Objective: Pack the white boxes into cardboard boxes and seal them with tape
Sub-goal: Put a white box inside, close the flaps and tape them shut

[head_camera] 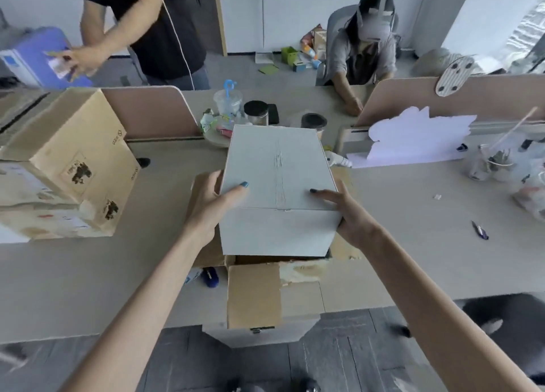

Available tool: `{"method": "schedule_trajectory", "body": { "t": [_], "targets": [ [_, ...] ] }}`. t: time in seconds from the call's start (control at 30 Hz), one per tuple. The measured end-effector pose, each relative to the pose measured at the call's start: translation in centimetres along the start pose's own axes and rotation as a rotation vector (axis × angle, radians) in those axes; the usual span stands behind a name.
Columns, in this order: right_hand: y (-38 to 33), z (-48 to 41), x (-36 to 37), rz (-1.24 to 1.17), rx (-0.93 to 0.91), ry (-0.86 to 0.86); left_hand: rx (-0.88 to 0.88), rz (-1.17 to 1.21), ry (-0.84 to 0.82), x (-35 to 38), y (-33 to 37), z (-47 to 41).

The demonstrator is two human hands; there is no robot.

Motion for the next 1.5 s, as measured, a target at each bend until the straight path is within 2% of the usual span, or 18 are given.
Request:
{"method": "schedule_trajectory", "body": {
  "t": [0.23,0.6,0.8,0.87,0.93,1.0,1.07,1.17,1.33,1.43,1.5],
  "targets": [
    [1.8,-2.9,-1.2,0.019,0.081,-0.101,-0.052,-0.01,0.118,0.5,-2.8,0.0],
    [4.0,-6.2,-1.7,0.064,0.127,-0.112,-0.11,-0.056,0.125,0.3,-6.2,-2.2],
    [6.1,-6.5,-1.9,0.144,0.095,-0.116,-0.181,-0.184,0.108,0.1,-8.8,-2.4],
    [6.6,-7.1,-1.8,0.316,0.095,-0.075,-0.182,-0.337,0.109,0.0,-9.3,-2.4],
    [7.3,-7.9,-1.7,0.609,0.085,-0.026,-0.151,-0.564,0.107,0.3,-9.6,-2.6],
    [8.1,-8.2,-1.3,0.862,0.061,-0.039,-0.136,-0.798,0.082,1.1,-10.4,-2.9],
    [9.2,-8.0,-0.7,1.029,0.044,-0.076,-0.177,-0.914,0.034,2.0,-11.5,-2.7],
    [10.5,-7.5,-0.4,1.174,0.03,-0.08,-0.211,-0.98,-0.011,2.4,-13.3,-2.2],
    [10.2,-7.3,-0.2,1.243,0.026,-0.075,-0.163,-0.986,0.019,2.5,-13.2,-1.7],
    [8.7,-6.7,-0.1,1.384,-0.091,-0.076,0.031,-1.083,0.064,2.3,-11.5,-0.4],
    [8.2,-5.9,-0.2,1.427,-0.191,-0.103,0.191,-1.057,0.051,1.7,-11.0,1.0]
  ]
}}
Point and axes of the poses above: each hand's wrist, its own z-axis away from the middle knuckle, its own x-axis out of the palm, y = z × x, the point moved 5 cm from there along -z, towards the middle knuckle, and after that the axes turned 5 degrees about z, right-handed, at the moved point
